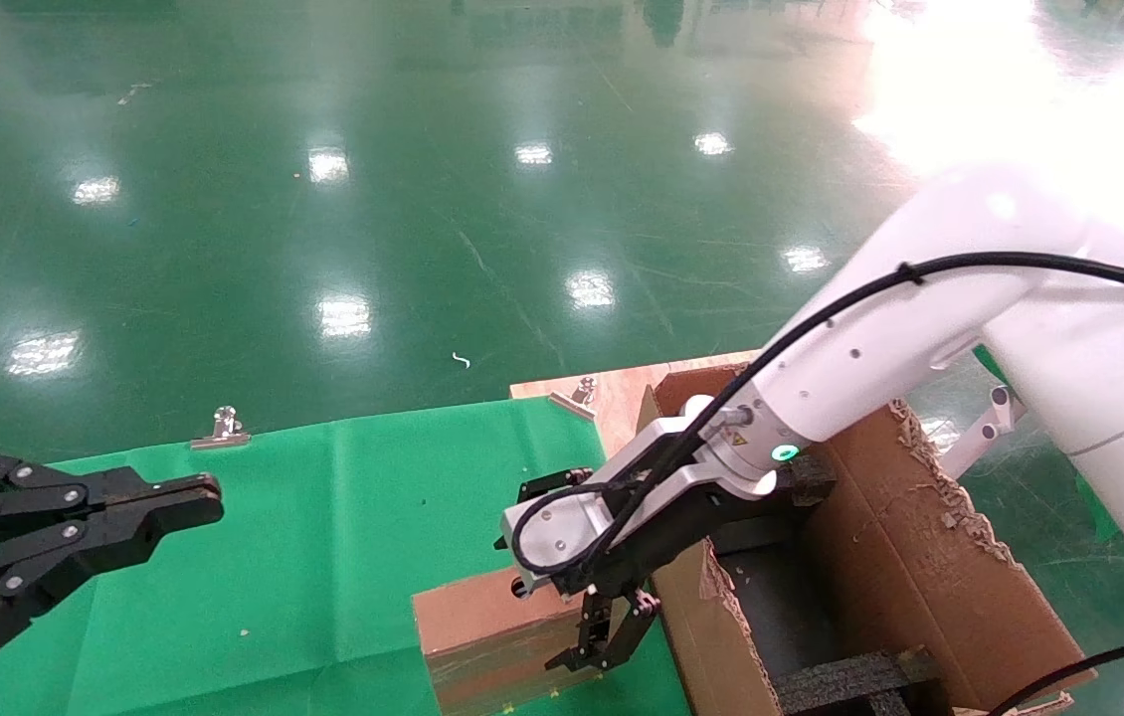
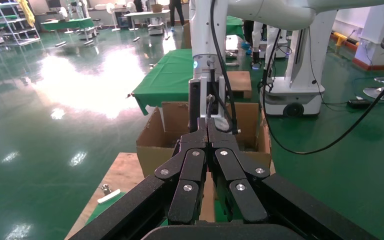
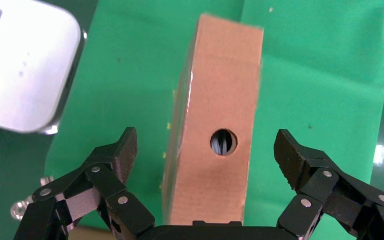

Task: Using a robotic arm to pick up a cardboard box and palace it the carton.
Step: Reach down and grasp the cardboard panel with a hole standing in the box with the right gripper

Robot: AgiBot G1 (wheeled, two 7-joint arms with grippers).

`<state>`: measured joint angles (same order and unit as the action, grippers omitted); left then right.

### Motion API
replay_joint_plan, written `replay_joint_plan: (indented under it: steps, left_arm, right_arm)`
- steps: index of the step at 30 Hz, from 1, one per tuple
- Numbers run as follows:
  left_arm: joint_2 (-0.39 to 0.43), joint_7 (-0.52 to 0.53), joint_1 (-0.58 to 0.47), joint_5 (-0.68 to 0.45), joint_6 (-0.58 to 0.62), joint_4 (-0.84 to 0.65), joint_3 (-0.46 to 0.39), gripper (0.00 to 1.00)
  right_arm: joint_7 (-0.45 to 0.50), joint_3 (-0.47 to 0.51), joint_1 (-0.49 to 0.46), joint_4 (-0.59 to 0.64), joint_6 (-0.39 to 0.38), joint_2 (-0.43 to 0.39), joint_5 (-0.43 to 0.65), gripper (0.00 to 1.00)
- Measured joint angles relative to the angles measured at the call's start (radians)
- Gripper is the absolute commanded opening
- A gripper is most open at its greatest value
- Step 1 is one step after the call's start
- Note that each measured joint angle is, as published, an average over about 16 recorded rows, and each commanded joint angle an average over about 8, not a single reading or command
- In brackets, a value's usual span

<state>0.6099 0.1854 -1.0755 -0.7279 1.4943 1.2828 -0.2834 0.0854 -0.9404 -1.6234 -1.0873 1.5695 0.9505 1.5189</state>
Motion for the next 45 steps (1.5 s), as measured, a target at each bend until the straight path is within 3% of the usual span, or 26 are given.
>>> replay_joint_plan:
  steps: [3, 4, 6, 7, 13, 15, 45]
  left_arm:
    - [0.0, 0.0, 0.0, 0.0, 0.0, 0.0, 0.0, 0.93]
    - [0.0, 0.0, 0.0, 0.0, 0.0, 0.0, 0.0, 1.0]
    - [0.0, 0.0, 0.0, 0.0, 0.0, 0.0, 0.0, 1.0]
    - [0.0, 0.0, 0.0, 0.0, 0.0, 0.0, 0.0, 1.0]
    - [0.0, 0.0, 0.0, 0.0, 0.0, 0.0, 0.0, 1.0]
    - [0.0, 0.0, 0.0, 0.001, 0.0, 0.0, -0.001, 1.0]
    - [0.0, 0.0, 0.0, 0.001, -0.001, 0.0, -0.001, 1.0]
  right_arm:
    - [-0.01, -0.027, -0.014, 0.006, -0.004, 0.018, 0.019, 1.0]
    - [-0.013, -0.034, -0.018, 0.008, -0.005, 0.023, 0.024, 1.0]
    - [-0.02, -0.048, -0.024, 0.012, -0.008, 0.032, 0.033, 0.98]
    - [-0.022, -0.054, -0.026, 0.015, -0.01, 0.036, 0.035, 0.9]
    - [-0.031, -0.073, -0.031, 0.025, -0.016, 0.051, 0.042, 0.16]
    - [-0.032, -0.076, -0.03, 0.028, -0.017, 0.053, 0.042, 0.01]
    - [-0.031, -0.07, -0.027, 0.023, -0.017, 0.05, 0.04, 0.0]
